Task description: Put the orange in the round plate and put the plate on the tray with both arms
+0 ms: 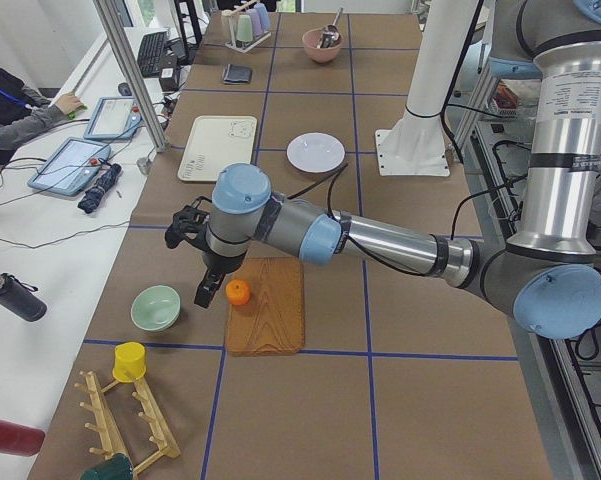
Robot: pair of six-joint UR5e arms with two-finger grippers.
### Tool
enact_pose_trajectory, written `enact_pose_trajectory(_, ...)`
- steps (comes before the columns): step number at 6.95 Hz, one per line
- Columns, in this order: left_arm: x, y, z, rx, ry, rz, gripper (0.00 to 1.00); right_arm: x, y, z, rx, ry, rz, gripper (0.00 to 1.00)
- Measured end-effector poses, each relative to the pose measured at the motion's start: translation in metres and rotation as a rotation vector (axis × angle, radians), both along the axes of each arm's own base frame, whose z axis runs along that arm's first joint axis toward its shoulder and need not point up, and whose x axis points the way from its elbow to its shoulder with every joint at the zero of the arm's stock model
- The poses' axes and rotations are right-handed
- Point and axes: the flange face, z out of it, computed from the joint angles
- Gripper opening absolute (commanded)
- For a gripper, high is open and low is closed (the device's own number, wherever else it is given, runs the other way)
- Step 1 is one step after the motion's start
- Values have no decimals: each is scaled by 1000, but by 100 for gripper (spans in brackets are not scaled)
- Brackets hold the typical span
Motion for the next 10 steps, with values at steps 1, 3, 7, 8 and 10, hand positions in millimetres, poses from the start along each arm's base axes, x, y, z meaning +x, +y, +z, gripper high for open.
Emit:
enact_pose_trajectory(1,9,-4,0,39,3,6,99,-2,-1,-9,8,-20,7,100)
enact_pose_trajectory(3,75,-14,-1,67,22,88,99,-27,1,-35,-11,-150,56,100)
enact_pose_trajectory(7,167,-12,12,-131,93,-2,99,-177,37,-95,-160,-357,206,100)
enact_pose_trajectory(8,196,-10,21,-152,66,-3,99,-199,54,-103,-187,-368,224,100)
enact_pose_trajectory(10,242,-13,49,-127,24,26,99,-226,74,-111,-200,-368,230,100)
